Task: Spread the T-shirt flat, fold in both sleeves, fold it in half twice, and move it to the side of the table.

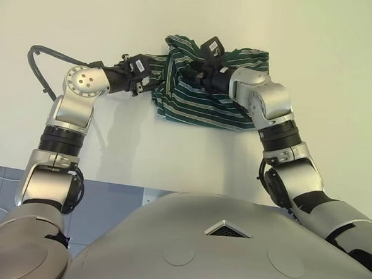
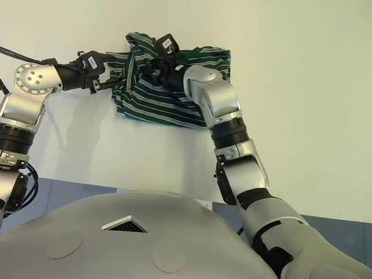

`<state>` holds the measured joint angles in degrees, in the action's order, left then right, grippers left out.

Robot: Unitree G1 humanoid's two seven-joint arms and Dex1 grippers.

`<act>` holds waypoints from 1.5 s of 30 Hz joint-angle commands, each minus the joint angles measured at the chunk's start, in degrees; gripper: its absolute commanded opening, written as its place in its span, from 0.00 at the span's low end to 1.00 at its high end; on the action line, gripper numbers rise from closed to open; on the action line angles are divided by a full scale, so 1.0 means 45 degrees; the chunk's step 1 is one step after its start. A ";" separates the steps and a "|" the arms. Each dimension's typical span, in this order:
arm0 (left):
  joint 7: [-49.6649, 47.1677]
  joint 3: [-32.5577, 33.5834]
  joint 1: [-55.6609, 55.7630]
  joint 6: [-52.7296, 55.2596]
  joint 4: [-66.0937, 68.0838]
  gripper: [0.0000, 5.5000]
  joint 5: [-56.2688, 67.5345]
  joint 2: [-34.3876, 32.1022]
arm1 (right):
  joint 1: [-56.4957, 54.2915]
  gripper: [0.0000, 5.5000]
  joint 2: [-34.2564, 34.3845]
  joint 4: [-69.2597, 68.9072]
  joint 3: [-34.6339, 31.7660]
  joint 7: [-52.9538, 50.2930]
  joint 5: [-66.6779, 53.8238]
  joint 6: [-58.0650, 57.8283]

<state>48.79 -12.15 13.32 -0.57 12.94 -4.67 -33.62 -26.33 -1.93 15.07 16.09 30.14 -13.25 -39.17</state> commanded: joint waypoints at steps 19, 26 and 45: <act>-0.0106 -0.0646 0.1142 -0.1050 0.0723 0.51 -0.0485 0.0255 | 0.0390 0.00 -0.0063 -0.4496 0.0044 0.1478 -0.1832 -0.2115; -0.0250 -0.1036 0.1827 -0.1735 0.1010 0.51 -0.0541 0.1205 | 0.0821 0.00 -0.0232 -0.5445 -0.0285 0.1569 -0.2648 -0.2048; 0.3412 0.0016 0.1547 -0.0106 0.1630 0.56 0.2612 0.0461 | 0.1395 0.26 -0.1265 -0.3829 0.0724 0.0286 -0.0917 -0.0363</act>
<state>59.99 -15.62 21.32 -3.97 24.32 1.07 -28.96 -23.58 -5.71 -4.40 20.69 32.20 -17.81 -38.19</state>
